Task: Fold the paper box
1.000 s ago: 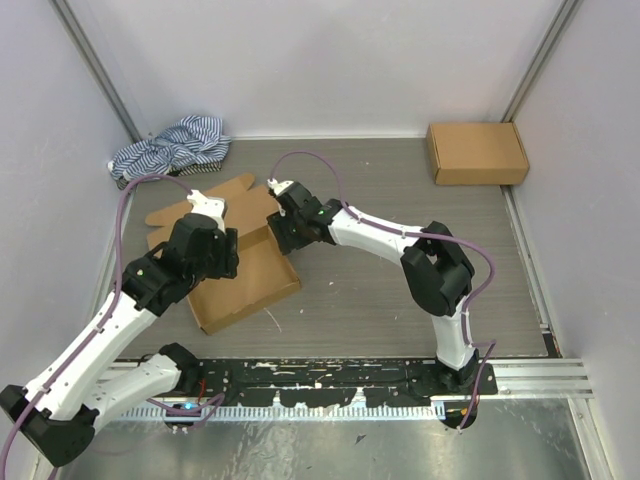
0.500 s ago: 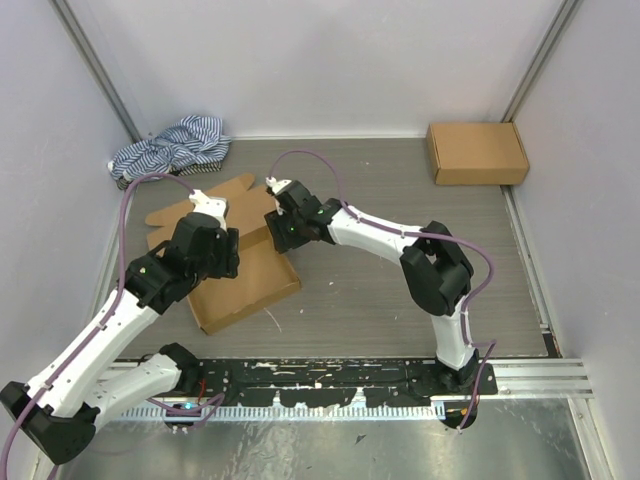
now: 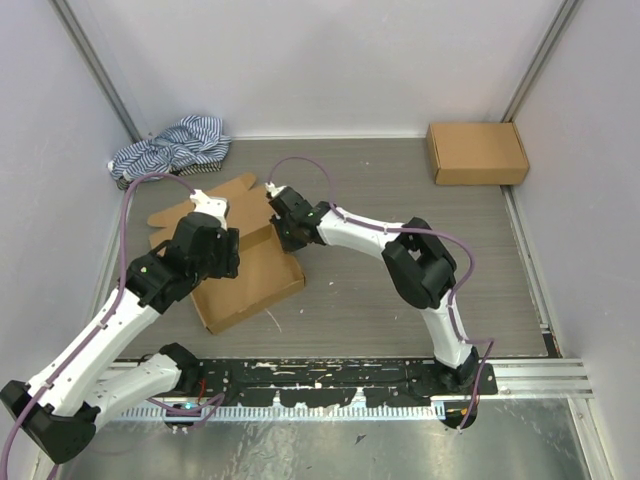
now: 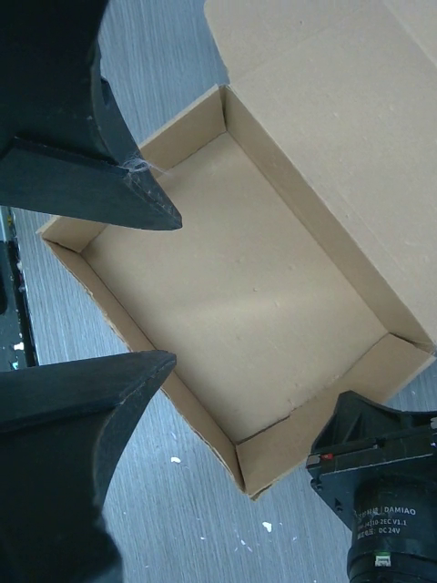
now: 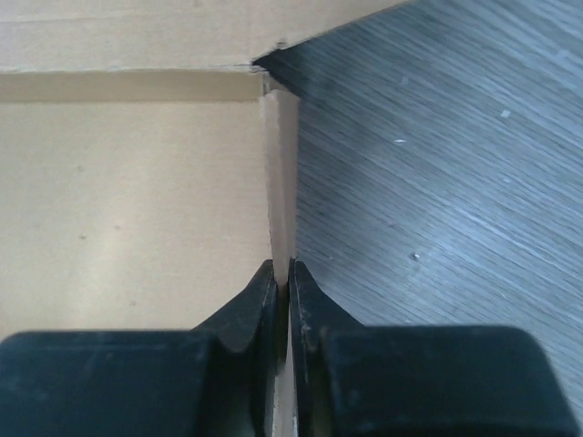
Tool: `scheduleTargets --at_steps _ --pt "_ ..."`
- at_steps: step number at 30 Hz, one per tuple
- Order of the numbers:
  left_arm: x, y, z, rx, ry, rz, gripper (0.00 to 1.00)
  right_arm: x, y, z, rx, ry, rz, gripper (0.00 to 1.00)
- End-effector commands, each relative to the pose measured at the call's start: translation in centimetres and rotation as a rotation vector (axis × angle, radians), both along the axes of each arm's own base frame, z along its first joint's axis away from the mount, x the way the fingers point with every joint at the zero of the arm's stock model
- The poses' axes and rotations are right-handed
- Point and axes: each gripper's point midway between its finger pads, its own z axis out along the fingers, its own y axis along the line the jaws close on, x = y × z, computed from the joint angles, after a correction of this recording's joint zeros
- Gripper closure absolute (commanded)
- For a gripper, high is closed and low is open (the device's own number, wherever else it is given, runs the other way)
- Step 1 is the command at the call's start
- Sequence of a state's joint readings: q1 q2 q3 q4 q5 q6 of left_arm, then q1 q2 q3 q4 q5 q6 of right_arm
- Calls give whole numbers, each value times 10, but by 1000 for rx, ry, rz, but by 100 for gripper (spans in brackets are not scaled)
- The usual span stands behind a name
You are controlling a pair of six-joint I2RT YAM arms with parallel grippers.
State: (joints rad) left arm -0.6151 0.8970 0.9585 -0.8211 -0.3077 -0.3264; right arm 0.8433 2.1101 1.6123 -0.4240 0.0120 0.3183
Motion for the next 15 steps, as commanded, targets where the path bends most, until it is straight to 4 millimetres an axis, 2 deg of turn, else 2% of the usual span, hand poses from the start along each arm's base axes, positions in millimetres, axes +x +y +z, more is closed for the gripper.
scheduleTargets --at_steps 1,4,6,7,10,13,14,15 --pt "0 1 -7 7 15 11 38 16 -31 34 -52 -111 -151 91" --pt "1 0 -7 -4 21 24 36 14 -73 38 -119 -155 -254 93" --pt "4 -3 -6 -31 21 57 36 8 -103 35 -153 -154 -316 93" --pt "7 -5 -8 -53 16 77 36 7 -113 38 -154 -160 -345 93" --pt "22 -21 -15 -136 5 121 37 -7 -151 31 -208 -159 -425 93" --pt "41 -39 -24 -187 7 141 38 -20 -172 31 -218 -162 -473 93" --pt "47 -45 -33 -177 30 144 38 -23 -177 32 -213 -163 -491 92" --pt "52 -49 -37 -171 45 141 38 -27 -180 33 -212 -162 -502 85"
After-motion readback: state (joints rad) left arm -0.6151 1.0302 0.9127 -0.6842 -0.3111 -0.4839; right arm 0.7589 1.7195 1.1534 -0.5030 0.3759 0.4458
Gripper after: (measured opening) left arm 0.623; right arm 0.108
